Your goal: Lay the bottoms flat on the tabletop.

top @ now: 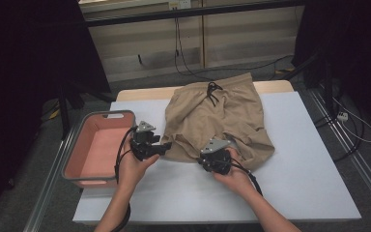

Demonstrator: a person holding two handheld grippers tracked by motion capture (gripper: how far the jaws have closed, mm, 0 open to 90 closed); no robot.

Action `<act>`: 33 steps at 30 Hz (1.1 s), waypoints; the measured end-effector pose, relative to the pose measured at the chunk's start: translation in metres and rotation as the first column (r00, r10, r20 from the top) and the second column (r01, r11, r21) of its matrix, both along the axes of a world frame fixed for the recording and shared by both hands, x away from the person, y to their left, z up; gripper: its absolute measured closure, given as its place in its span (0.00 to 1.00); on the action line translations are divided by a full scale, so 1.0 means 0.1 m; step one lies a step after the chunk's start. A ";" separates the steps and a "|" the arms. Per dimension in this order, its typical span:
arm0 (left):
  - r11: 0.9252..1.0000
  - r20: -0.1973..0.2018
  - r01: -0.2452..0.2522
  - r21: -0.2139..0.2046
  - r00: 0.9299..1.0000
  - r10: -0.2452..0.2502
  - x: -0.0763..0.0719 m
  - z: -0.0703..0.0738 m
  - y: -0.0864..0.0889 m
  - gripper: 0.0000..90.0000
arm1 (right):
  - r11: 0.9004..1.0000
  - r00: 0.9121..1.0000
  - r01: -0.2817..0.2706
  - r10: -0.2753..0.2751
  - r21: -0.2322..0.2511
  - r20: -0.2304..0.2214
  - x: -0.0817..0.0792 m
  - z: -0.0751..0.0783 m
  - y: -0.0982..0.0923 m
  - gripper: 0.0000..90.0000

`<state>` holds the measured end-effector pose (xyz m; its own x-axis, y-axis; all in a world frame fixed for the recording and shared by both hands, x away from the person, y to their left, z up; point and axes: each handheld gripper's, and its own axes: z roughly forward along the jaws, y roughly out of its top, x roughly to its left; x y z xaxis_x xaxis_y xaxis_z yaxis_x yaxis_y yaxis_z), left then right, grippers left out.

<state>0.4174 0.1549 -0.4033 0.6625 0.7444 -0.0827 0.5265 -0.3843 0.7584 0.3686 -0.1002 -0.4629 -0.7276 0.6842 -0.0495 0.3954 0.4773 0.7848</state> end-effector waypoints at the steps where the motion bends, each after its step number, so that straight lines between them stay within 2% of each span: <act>1: 1.000 0.003 -0.001 0.002 1.000 0.001 0.00 0.00 0.00 0.48 | 1.000 1.000 -0.004 0.004 0.003 0.006 -0.01 0.02 -0.01 0.93; 3: 1.000 0.005 0.001 -0.001 1.000 -0.001 0.00 0.02 0.01 0.48 | 1.000 1.000 -0.017 0.017 0.012 0.008 -0.03 0.05 -0.02 0.95; 4: 1.000 0.001 -0.007 -0.015 1.000 0.007 0.00 0.01 0.02 0.48 | 1.000 1.000 -0.024 0.024 0.007 0.007 -0.05 0.07 -0.02 0.96; 8: 1.000 0.007 -0.015 -0.020 1.000 0.015 0.01 0.03 0.05 0.48 | 0.995 0.995 -0.096 0.096 0.007 0.005 -0.20 0.14 -0.01 0.99; 13: 0.999 0.021 -0.028 -0.028 0.999 0.028 0.00 0.06 0.09 0.47 | 0.983 0.984 -0.179 0.180 0.026 -0.013 -0.37 0.18 -0.04 1.00; 17: 0.998 0.026 -0.047 -0.035 0.999 0.048 0.00 0.07 0.12 0.45 | 0.972 0.971 -0.237 0.237 -0.003 -0.021 -0.47 0.18 -0.09 0.96; 19: 0.998 0.022 -0.052 -0.029 0.998 0.053 0.01 0.06 0.12 0.43 | 0.975 0.975 -0.221 0.221 -0.011 0.006 -0.50 0.17 -0.10 0.87; 20: 0.998 0.018 -0.052 -0.023 0.998 0.052 0.01 0.05 0.12 0.43 | 0.974 0.974 -0.225 0.225 -0.004 0.004 -0.49 0.17 -0.10 0.82; 21: 0.998 0.017 -0.057 -0.027 0.998 0.058 0.01 0.04 0.11 0.41 | 0.975 0.975 -0.223 0.223 0.010 0.005 -0.49 0.18 -0.08 0.72; 22: 0.997 0.013 -0.063 -0.034 0.998 0.063 0.01 0.03 0.10 0.40 | 0.977 0.977 -0.214 0.214 0.015 0.010 -0.49 0.18 -0.06 0.66; 24: 0.998 0.006 -0.058 -0.032 0.998 0.058 0.02 0.02 0.09 0.37 | 0.974 0.974 -0.227 0.227 0.016 0.014 -0.49 0.19 -0.01 0.62; 25: 0.998 0.008 -0.052 -0.024 0.999 0.053 0.03 0.01 0.09 0.35 | 0.971 0.972 -0.237 0.236 0.025 0.013 -0.49 0.18 0.03 0.57; 28: 0.999 0.000 -0.044 -0.022 0.999 0.044 0.04 -0.02 0.07 0.30 | 0.967 0.967 -0.256 0.256 0.003 0.018 -0.47 0.15 0.11 0.57; 30: 0.999 -0.011 -0.038 -0.009 0.999 0.037 0.05 -0.05 0.06 0.27 | 0.967 0.966 -0.256 0.257 -0.011 0.018 -0.46 0.13 0.17 0.57; 32: 0.999 -0.016 -0.037 -0.007 0.999 0.037 0.06 -0.08 0.05 0.25 | 0.966 0.966 -0.256 0.256 -0.026 0.028 -0.43 0.11 0.23 0.64; 33: 0.999 -0.017 -0.042 -0.006 0.999 0.042 0.06 -0.09 0.04 0.24 | 0.966 0.966 -0.259 0.259 -0.027 0.018 -0.42 0.10 0.26 0.69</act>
